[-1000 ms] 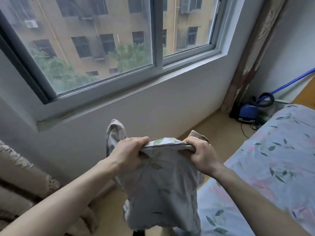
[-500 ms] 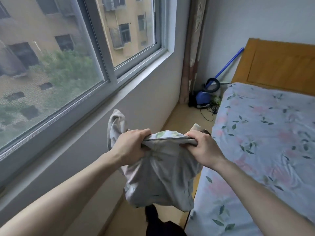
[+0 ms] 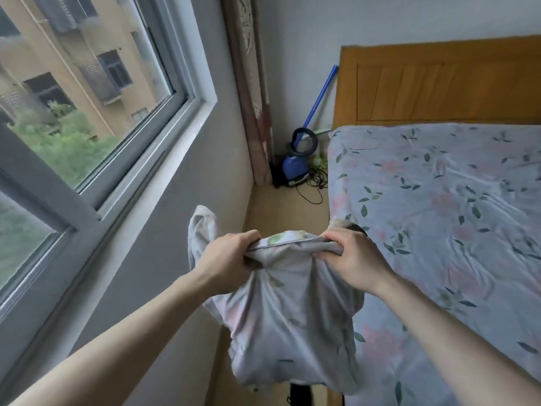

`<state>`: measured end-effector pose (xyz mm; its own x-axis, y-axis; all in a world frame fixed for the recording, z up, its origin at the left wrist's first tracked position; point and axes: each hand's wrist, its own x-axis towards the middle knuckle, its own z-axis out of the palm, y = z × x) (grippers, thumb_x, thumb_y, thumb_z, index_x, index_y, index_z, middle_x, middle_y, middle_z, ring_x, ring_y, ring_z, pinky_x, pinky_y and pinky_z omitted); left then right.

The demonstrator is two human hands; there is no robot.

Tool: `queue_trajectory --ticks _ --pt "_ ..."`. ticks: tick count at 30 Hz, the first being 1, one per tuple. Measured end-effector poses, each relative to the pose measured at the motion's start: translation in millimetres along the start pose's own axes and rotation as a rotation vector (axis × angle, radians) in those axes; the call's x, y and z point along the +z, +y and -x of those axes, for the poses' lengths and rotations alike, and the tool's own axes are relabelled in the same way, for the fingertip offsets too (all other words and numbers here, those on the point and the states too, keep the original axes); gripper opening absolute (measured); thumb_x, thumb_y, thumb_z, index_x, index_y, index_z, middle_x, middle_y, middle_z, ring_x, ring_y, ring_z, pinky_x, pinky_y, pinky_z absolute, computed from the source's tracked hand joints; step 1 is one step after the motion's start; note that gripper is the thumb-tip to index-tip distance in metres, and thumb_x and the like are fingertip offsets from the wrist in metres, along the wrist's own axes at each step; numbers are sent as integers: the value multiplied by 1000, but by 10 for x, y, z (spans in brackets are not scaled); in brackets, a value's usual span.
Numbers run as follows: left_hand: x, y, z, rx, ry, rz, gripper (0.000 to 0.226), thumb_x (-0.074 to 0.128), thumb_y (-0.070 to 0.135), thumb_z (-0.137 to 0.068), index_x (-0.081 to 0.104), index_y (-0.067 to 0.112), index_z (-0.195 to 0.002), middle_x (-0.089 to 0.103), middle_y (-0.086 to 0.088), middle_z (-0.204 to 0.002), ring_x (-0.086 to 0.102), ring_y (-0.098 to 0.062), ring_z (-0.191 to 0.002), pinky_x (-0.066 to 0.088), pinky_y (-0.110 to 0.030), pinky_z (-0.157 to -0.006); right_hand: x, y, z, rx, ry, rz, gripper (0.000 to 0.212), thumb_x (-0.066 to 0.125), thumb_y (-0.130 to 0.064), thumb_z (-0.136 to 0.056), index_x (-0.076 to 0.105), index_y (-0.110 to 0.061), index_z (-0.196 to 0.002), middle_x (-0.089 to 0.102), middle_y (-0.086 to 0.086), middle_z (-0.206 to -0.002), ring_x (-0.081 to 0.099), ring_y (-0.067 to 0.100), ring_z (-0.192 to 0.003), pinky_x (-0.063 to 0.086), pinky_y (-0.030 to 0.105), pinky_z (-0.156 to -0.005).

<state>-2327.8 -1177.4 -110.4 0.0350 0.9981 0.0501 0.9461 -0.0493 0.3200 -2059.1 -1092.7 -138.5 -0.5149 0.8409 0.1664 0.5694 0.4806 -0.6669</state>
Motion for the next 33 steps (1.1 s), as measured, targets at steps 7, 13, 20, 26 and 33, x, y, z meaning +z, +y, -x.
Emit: queue_trajectory --ticks 7,13,20,26,33 --pt "-5 -257 -1410 144 -60 56 23 65 25 -75 43 22 -80 54 8 -69 48 -16 -66 41 -37 -55 -266 373 -933 75 88 51 30 77 -34 -88 54 -35 -69 60 -20 -82 55 3 -77 38 19 -61" --pt "-64 -525 -2588 277 -90 77 29 69 28 -77 41 30 -80 51 15 -68 47 -14 -68 39 -36 -57 -415 620 -1725 143 182 117 25 77 -34 -89 59 -26 -74 57 -12 -71 54 5 -75 39 23 -63" --pt "-169 -861 -3827 415 -89 96 28 69 31 -77 43 38 -87 60 16 -80 59 -17 -79 49 -38 -63 -511 808 -2643 232 284 173 27 75 -35 -89 59 -20 -74 58 -6 -73 55 13 -73 45 34 -67" --pt "-152 -809 -4890 532 -134 82 27 72 40 -81 50 36 -96 67 13 -90 61 -20 -85 46 -35 -63 -710 1163 -3214 343 357 179 26 76 -34 -89 59 -17 -78 61 -5 -77 57 13 -75 44 36 -66" --pt "171 -570 -6204 585 -188 60 35 71 48 -79 58 32 -107 70 12 -94 64 -20 -89 55 -41 -72 -1148 1889 -3918 358 413 195 50 76 -29 -89 34 -28 -63 42 -5 -61 44 7 -61 27 22 -55"
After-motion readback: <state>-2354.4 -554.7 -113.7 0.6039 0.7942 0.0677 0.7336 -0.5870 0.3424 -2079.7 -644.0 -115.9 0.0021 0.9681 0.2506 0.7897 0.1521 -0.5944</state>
